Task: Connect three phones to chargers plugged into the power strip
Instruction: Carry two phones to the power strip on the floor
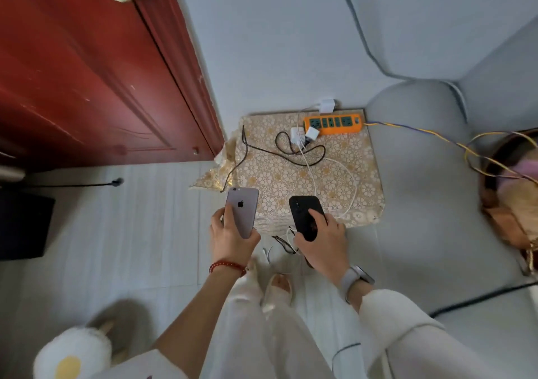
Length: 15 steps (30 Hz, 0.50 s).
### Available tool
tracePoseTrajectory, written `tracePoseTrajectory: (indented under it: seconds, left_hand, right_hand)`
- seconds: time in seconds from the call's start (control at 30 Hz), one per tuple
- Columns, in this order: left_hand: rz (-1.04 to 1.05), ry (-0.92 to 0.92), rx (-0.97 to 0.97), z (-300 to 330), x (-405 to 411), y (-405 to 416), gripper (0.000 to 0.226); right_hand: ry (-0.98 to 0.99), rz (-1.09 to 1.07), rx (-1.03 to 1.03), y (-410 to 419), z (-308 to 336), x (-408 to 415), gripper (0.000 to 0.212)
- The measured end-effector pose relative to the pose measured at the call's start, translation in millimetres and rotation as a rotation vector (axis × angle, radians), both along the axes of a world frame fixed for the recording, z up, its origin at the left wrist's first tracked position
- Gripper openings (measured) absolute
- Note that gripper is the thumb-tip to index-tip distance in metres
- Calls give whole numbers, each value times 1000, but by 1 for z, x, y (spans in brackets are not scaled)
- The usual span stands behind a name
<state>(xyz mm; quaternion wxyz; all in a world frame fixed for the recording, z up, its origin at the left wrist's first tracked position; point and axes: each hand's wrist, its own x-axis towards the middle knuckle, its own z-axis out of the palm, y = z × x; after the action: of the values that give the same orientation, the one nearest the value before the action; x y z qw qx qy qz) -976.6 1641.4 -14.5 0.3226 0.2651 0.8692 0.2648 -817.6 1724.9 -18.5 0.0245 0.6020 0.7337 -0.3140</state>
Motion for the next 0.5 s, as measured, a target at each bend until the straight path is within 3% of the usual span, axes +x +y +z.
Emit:
tracePoseTrajectory:
  seconds: [0.33,0.5]
  left_hand:
    - [-107,-11,-72,-148,-33,117,73]
    - [-130,74,-110,-182,-39,137,76]
  right_hand:
    - [-131,102,23,95,-136,-67,63]
    - [-192,41,35,109,-168,-87,64]
